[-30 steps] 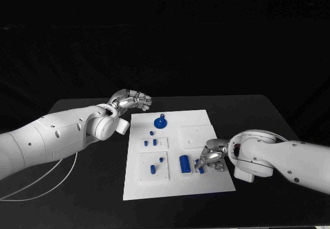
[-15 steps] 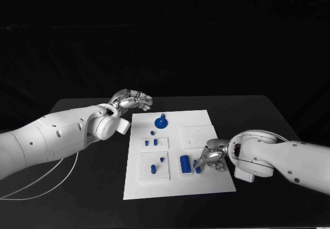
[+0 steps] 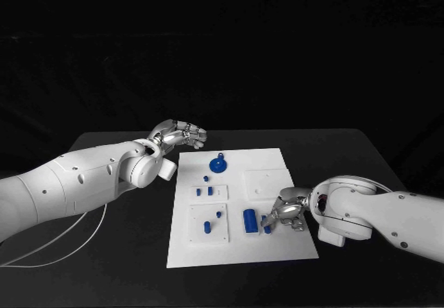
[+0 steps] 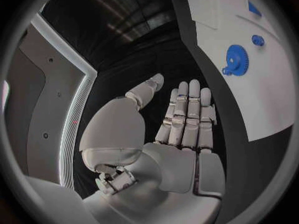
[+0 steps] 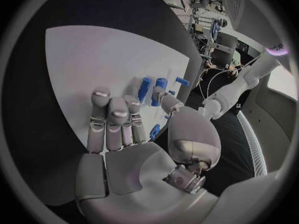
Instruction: Assemble the parts on the task board
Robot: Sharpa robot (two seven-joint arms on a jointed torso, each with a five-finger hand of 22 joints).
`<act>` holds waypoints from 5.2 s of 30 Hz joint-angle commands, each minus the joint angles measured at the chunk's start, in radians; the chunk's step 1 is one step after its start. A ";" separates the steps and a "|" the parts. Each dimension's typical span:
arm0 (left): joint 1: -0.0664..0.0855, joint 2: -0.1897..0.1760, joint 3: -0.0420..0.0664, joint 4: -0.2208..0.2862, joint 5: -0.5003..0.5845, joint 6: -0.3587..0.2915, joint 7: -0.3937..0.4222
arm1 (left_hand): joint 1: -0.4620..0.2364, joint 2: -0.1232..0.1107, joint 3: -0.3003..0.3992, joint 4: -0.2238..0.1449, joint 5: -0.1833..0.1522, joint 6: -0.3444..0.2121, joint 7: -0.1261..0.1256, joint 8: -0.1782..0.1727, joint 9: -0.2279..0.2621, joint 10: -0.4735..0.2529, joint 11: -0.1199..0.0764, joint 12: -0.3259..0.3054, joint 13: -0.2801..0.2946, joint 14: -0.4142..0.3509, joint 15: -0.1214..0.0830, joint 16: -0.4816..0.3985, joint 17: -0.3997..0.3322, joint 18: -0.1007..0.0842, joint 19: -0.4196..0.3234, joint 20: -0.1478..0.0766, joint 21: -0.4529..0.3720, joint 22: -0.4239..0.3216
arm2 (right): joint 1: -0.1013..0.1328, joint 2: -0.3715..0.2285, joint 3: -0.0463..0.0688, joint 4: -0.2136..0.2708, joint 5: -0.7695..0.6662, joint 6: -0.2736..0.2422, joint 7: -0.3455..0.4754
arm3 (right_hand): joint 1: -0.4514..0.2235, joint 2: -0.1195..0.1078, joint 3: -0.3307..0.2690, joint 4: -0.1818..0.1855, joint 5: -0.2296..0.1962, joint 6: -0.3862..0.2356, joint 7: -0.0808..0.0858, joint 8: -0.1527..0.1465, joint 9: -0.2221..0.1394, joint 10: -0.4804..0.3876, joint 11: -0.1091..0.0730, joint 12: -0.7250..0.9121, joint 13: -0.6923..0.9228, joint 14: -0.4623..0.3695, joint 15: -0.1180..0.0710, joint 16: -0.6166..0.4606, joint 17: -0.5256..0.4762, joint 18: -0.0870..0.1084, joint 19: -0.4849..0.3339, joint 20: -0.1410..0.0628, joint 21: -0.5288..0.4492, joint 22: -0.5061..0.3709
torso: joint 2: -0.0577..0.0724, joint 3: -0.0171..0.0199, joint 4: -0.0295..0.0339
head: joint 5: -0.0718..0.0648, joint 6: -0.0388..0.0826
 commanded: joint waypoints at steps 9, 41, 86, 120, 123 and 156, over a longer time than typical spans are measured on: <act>0.000 -0.001 0.000 0.003 0.002 0.014 0.006 | -0.010 -0.001 -0.001 0.006 -0.005 -0.006 0.000 0.003 -0.002 -0.006 0.001 0.000 -0.002 0.001 0.004 -0.005 0.003 0.010 -0.003 0.003 -0.004 0.002 | -0.001 -0.037 0.000 0.011 -0.010 0.078 0.061 | 0.004 -0.033 -0.086 -0.062 -0.003 -0.011 0.004 -0.002 -0.001 -0.014 0.001 -0.009 0.002 -0.003 -0.007 -0.006 -0.004 0.029 -0.013 -0.005 -0.007 0.007 | 0.000 0.0011 -0.0014 | 0.001 0.001; 0.000 -0.001 0.000 0.003 0.002 0.018 0.002 | -0.011 -0.001 -0.001 0.007 -0.005 -0.006 0.000 0.003 -0.002 -0.006 0.001 0.000 -0.002 0.002 0.004 -0.007 0.006 0.010 -0.003 0.003 -0.005 0.003 | -0.013 -0.009 0.000 -0.007 -0.057 0.021 0.035 | 0.045 0.084 -0.067 -0.076 -0.005 0.000 0.002 0.000 -0.003 -0.005 -0.001 -0.011 0.001 0.000 -0.008 -0.006 -0.003 0.029 -0.005 -0.004 -0.011 0.002 | 0.000 0.0000 0.0007 | -0.001 -0.004; 0.000 -0.002 0.000 0.002 -0.001 0.017 -0.001 | -0.013 0.003 0.000 0.012 -0.007 -0.006 0.000 0.004 -0.002 -0.006 0.001 0.000 -0.003 0.002 0.004 -0.011 0.011 0.010 -0.002 0.003 -0.007 0.006 | -0.038 0.005 0.000 -0.032 -0.068 0.030 0.037 | 0.072 0.031 -0.012 -0.088 -0.007 0.006 0.003 0.001 -0.005 0.002 0.002 -0.010 0.003 0.002 -0.005 -0.002 -0.001 0.029 -0.001 0.005 -0.002 0.010 | 0.000 0.0003 -0.0004 | 0.002 -0.008; 0.000 -0.003 -0.001 0.002 -0.002 0.020 -0.004 | -0.012 0.002 0.000 0.012 -0.008 -0.007 0.000 0.004 -0.002 -0.007 0.002 0.000 -0.003 0.002 0.004 -0.014 0.015 0.010 -0.002 0.003 -0.008 0.007 | -0.038 -0.051 0.000 -0.022 -0.041 0.053 0.086 | 0.137 0.102 -0.207 -0.133 -0.005 0.003 0.000 -0.004 -0.005 -0.004 -0.003 -0.017 0.006 -0.004 -0.010 -0.006 0.000 0.029 -0.015 -0.010 -0.016 0.006 | 0.000 0.0010 -0.0001 | 0.000 -0.005; 0.000 -0.003 -0.001 0.002 -0.002 0.020 -0.003 | -0.012 0.002 0.000 0.012 -0.008 -0.008 0.000 0.004 -0.002 -0.007 0.002 0.000 -0.003 0.002 0.004 -0.014 0.015 0.010 -0.002 0.003 -0.008 0.007 | -0.038 -0.050 0.000 -0.025 -0.041 0.053 0.087 | 0.145 0.111 -0.199 -0.131 -0.005 0.003 0.000 -0.005 -0.006 -0.003 -0.002 -0.018 0.006 -0.004 -0.009 -0.007 0.000 0.029 -0.014 -0.007 -0.017 0.006 | 0.000 0.0007 -0.0004 | 0.000 -0.005; 0.000 -0.002 -0.001 0.002 -0.006 0.025 -0.009 | -0.010 0.001 0.001 0.011 -0.008 -0.008 0.000 0.004 -0.003 -0.007 0.002 0.000 -0.004 0.002 0.004 -0.017 0.018 0.010 -0.003 0.003 -0.010 0.009 | -0.038 -0.014 0.000 -0.034 -0.087 0.079 -0.003 | 0.208 0.095 0.075 -0.127 0.005 0.020 0.003 -0.006 -0.019 0.011 0.002 -0.020 0.003 0.004 -0.002 -0.003 -0.001 0.029 -0.005 0.013 -0.007 0.013 | 0.000 0.0000 -0.0001 | 0.001 -0.012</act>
